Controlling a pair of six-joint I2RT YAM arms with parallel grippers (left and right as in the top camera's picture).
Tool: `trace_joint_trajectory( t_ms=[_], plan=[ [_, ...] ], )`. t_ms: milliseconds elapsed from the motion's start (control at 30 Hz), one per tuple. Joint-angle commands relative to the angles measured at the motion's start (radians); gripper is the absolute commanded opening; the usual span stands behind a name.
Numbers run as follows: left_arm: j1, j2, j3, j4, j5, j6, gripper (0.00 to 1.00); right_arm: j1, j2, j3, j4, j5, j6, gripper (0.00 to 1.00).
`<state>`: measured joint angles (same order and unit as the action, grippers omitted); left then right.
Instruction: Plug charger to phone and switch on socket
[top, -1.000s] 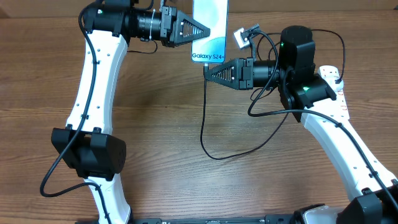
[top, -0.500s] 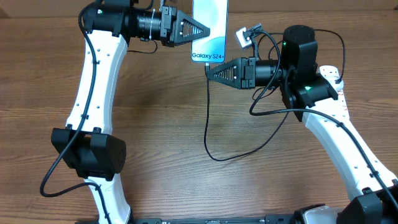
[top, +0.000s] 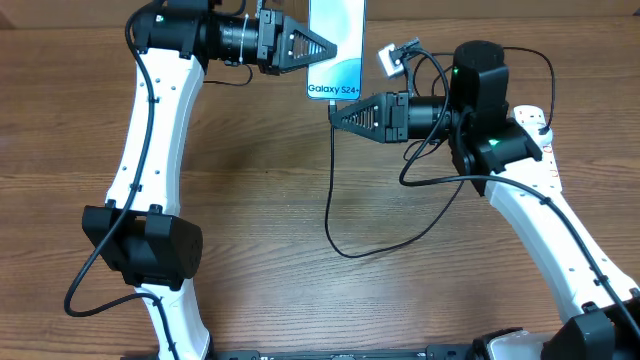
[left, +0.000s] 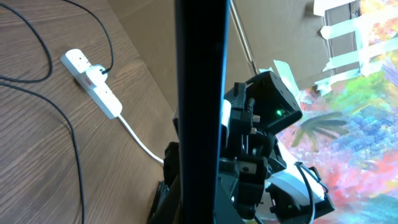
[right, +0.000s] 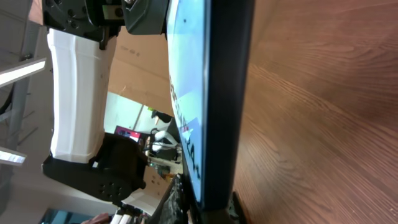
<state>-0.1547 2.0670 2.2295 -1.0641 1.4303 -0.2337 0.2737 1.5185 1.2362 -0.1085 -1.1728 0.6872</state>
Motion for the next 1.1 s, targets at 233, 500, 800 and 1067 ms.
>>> trace_joint_trajectory(
  t_ms=[233,500,800,1067],
  plan=[
    [-0.010,-0.008,0.010,-0.005,0.056,-0.007,0.04,0.006,-0.023,0.023,0.063,0.126,0.023,0.04],
    [0.018,-0.008,0.010,0.005,0.017,-0.007,0.04,0.006,-0.022,0.023,0.025,0.069,0.023,0.04],
    [0.067,-0.008,0.010,-0.078,-0.323,-0.017,0.04,0.009,-0.016,0.022,-0.412,0.568,-0.140,0.04],
    [0.061,-0.008,0.010,-0.164,-0.645,0.017,0.04,0.042,0.109,-0.004,-0.757,0.823,-0.349,0.04]
  ],
)
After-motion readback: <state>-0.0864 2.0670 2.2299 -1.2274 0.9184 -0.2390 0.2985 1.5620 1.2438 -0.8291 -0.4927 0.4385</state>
